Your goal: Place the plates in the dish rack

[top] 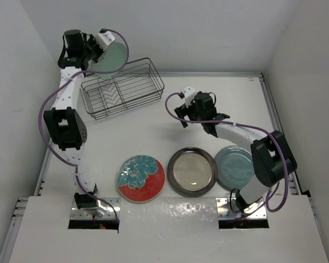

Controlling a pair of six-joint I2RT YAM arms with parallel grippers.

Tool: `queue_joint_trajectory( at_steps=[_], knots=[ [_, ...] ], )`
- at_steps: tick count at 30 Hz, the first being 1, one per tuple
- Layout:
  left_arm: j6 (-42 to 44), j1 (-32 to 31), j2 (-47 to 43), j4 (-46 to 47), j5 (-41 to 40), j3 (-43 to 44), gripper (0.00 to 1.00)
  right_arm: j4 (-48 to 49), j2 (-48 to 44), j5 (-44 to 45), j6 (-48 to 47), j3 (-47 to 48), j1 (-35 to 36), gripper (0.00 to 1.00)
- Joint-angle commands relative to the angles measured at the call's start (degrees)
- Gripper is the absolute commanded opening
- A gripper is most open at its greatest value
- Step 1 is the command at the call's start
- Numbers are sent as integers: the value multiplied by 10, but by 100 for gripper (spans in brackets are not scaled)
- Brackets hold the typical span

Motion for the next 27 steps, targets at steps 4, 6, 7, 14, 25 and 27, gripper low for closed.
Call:
queue_joint_trajectory(
  at_steps=[4, 6, 7, 14, 25, 27],
  knots=[
    [-1, 37, -21, 210, 155, -17, 0, -3, 7, -4, -8, 33, 2, 99],
    [-16, 56, -16, 244, 195, -29, 0, -6, 8, -3, -5, 34, 2, 99],
    [-19, 64, -12, 254, 216, -27, 0, -7, 8, -3, -4, 35, 2, 99],
    [-26, 99, 1, 240, 279, -24, 0, -18, 14, -10, 6, 39, 2, 99],
    [-31, 102, 18, 276, 279, -49, 0, -37, 21, -10, 27, 53, 2, 99],
    [-35, 102, 24, 277, 285, -41, 0, -43, 21, -9, 30, 53, 2, 99]
  ],
)
